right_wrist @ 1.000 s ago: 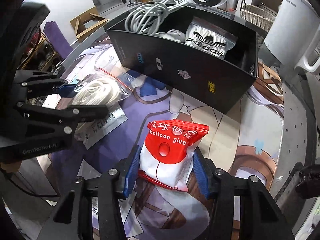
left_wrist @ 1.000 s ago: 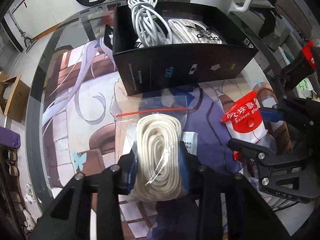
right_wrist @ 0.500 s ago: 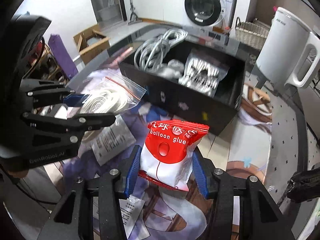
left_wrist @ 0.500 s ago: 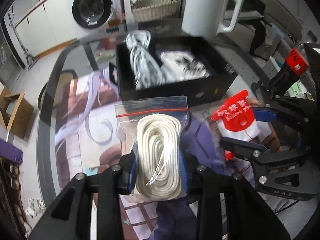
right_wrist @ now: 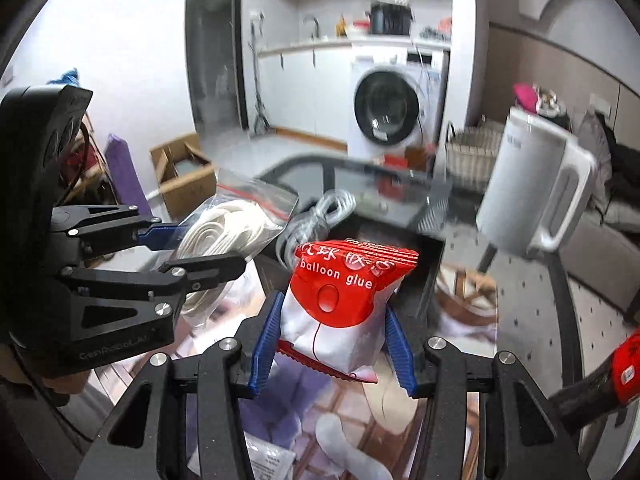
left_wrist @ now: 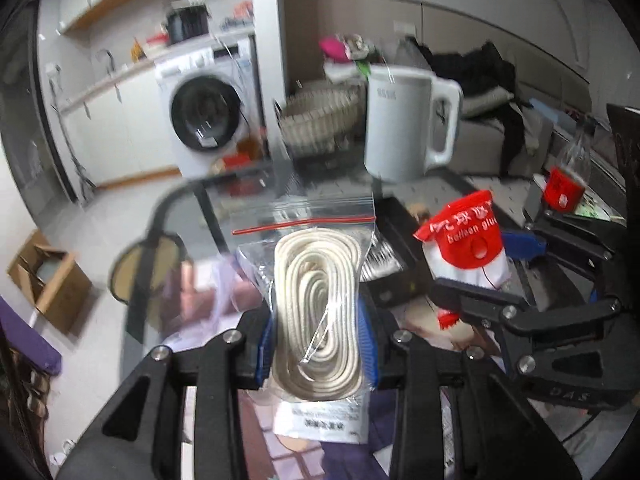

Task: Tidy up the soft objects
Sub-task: 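Lift the rope bag with the left gripper while the right gripper lifts the balloon glue pack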

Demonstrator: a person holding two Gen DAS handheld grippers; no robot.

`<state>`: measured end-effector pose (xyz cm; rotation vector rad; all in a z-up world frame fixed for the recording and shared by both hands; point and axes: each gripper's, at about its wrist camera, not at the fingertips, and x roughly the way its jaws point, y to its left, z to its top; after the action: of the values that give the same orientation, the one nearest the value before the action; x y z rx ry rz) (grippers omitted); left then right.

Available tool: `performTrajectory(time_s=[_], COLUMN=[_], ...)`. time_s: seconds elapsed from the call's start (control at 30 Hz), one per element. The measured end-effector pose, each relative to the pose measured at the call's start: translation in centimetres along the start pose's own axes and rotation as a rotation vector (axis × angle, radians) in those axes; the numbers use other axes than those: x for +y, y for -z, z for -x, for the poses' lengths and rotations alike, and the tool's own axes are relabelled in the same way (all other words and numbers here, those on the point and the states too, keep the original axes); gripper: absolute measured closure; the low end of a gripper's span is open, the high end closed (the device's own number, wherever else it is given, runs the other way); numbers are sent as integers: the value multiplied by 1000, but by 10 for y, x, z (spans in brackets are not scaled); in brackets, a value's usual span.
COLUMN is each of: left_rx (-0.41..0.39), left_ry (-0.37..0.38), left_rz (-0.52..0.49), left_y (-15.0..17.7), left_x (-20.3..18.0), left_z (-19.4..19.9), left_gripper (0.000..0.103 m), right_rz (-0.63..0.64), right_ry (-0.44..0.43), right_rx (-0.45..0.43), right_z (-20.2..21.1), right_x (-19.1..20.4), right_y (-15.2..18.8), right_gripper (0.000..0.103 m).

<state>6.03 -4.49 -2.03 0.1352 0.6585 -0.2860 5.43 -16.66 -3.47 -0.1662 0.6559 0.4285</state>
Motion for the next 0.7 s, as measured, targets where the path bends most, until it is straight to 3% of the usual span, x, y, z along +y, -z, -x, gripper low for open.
performTrajectory(time_s=[0.43,0.6,0.7], left_rx=[-361,-405,-402], left_ry=[-46,-30,-62], left_rz=[26,25,16], left_y=[-10,-8,-7], left_x=[13,17,16], left_z=[88,103,104], left_gripper=[70,70,69], right_rz=[49,29,27], right_ry=[42,67,73], right_rx=[-391,-493,-519], right_z=[80,102,107], right_x=[20,21,20], right_y=[-13,-13,-12], right_gripper=[53,53,53])
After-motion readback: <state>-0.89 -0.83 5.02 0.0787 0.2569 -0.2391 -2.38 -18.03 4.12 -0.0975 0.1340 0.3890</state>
